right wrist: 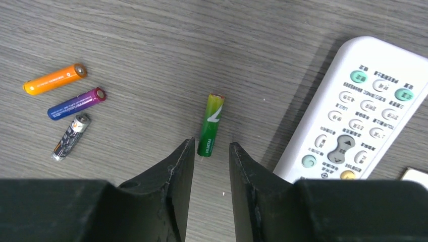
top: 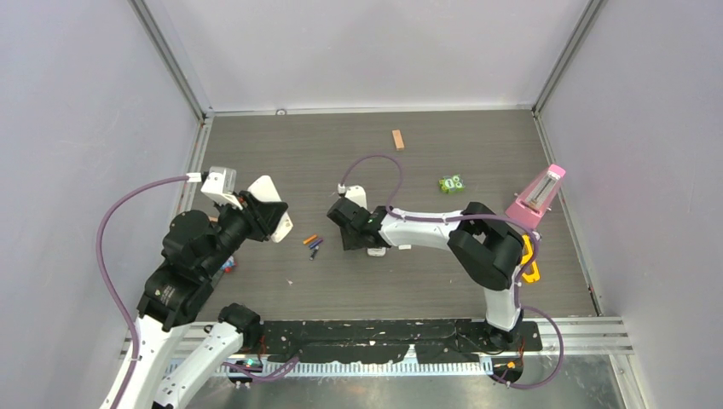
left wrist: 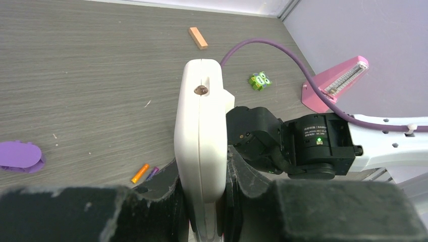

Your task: Load the batteries into the remote control

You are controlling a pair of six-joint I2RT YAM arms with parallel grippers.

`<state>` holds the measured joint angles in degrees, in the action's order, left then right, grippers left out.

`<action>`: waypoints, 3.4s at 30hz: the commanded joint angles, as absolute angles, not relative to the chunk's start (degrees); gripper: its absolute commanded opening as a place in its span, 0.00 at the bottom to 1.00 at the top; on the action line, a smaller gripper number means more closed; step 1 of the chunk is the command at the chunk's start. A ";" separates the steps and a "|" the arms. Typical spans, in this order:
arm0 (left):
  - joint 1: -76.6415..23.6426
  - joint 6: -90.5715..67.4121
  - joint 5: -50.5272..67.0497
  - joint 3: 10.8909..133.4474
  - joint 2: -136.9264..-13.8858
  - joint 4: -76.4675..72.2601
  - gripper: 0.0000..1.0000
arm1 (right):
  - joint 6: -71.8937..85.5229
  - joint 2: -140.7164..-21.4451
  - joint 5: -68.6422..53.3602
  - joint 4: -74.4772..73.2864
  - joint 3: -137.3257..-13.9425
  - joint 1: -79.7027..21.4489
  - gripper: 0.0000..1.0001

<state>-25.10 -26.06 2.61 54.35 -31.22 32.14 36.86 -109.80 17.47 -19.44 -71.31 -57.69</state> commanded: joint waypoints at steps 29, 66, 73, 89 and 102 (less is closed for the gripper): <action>-24.94 -26.33 2.81 54.48 -33.23 28.05 0.00 | 77.97 -108.68 12.37 -31.62 -71.93 -54.07 0.12; -23.20 -25.39 15.24 59.06 -39.89 37.11 0.00 | -28.31 -91.13 -6.50 -16.99 -62.22 -55.17 0.78; -16.74 -26.71 19.15 60.57 -43.36 39.76 0.00 | -43.27 -94.57 -6.24 -15.02 -60.42 -55.21 0.79; -0.76 -30.20 23.76 59.88 -47.57 38.99 0.00 | -52.50 -104.47 -9.41 -14.85 -65.94 -54.95 0.73; -0.26 -30.75 24.89 57.68 -48.24 37.75 0.00 | -56.59 -110.05 -14.63 -27.70 -72.99 -53.76 0.47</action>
<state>-0.62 -30.04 22.74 58.24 -48.27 40.77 -54.61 -108.81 -11.70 -22.39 -70.57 -54.22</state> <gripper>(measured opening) 0.235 0.492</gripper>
